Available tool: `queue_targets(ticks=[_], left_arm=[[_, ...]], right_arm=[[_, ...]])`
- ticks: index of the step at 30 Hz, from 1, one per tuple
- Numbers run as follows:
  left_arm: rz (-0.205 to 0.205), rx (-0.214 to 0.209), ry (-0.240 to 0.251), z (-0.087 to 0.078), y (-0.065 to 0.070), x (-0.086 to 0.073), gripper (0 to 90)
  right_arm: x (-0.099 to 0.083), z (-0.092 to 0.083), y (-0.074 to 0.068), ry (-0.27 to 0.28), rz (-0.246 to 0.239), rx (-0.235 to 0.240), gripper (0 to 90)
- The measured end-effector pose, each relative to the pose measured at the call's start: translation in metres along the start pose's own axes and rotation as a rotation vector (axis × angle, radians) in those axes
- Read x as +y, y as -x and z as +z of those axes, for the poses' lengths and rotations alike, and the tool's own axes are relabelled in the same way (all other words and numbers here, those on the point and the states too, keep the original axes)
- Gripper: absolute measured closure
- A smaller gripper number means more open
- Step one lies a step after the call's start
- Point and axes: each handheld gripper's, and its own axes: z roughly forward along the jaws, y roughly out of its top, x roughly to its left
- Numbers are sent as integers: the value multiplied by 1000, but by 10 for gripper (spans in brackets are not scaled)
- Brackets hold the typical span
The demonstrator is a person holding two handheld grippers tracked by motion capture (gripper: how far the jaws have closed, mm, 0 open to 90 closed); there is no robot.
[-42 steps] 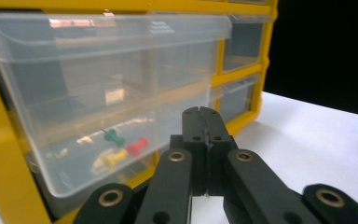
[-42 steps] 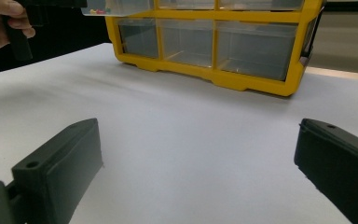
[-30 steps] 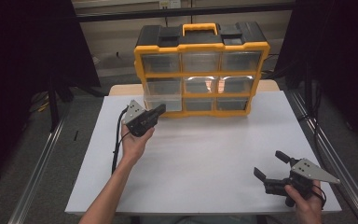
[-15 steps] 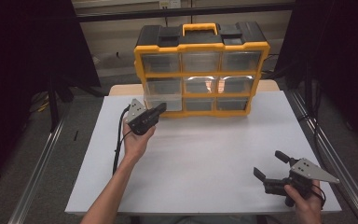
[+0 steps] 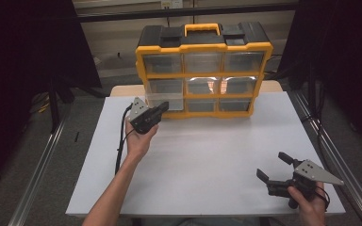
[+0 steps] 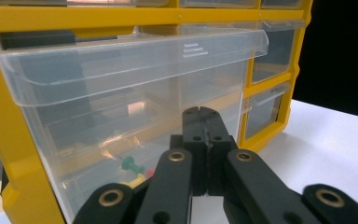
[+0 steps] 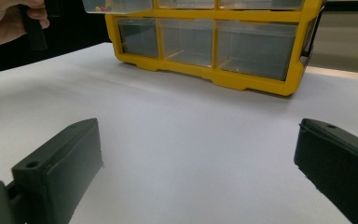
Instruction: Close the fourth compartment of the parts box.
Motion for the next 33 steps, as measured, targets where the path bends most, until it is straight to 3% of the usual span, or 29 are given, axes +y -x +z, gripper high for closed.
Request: queue_targets(ticks=[1, 3, 5, 6, 9, 10, 11, 12, 13, 15, 17, 19, 24, 25, 26, 33], left_arm=[[31, -8, -14, 0, -3, 1, 900], [15, -6, -6, 2, -3, 1, 900], [35, -3, -21, 1, -4, 1, 900], [10, -2, -4, 3, -2, 1, 900], [8, 2, -7, 3, -2, 2, 900], [29, 2, -16, 3, -3, 2, 900], [2, 5, 4, 5, -1, 2, 900], [24, -6, -19, 3, -3, 2, 900], [-3, 5, -1, 5, -1, 2, 900], [14, 5, -6, 5, -2, 3, 900], [-7, -3, 0, 6, -1, 2, 900], [15, -1, -9, 6, -3, 3, 900], [14, 7, -6, 8, -3, 4, 900], [-6, 3, 0, 9, -2, 3, 900], [11, 12, -6, 9, -3, 4, 900], [16, 20, -7, 12, -5, 6, 900]], right_arm=[[0, 0, 0, -1, 0, 0, 5], [0, 0, 0, -2, 2, 1, 5], [0, 0, -1, -5, 4, 2, 5], [0, 0, 0, -1, 3, 0, 5], [0, 0, 0, 1, -1, -2, 5], [0, 0, 0, 0, -2, -1, 5], [0, 0, 0, 0, -2, 1, 5], [0, 0, 0, -1, 2, 1, 5], [0, 0, 0, -2, 3, 0, 5], [0, 0, 0, -1, 2, 0, 5], [0, 0, 0, -1, 1, 0, 5], [0, 0, 0, 1, -1, 0, 5], [0, -1, 0, -1, 2, 0, 5], [0, 0, 0, 1, -1, -2, 5], [0, -1, 0, 0, 1, -2, 5], [0, 0, -1, -5, 3, 4, 5]])
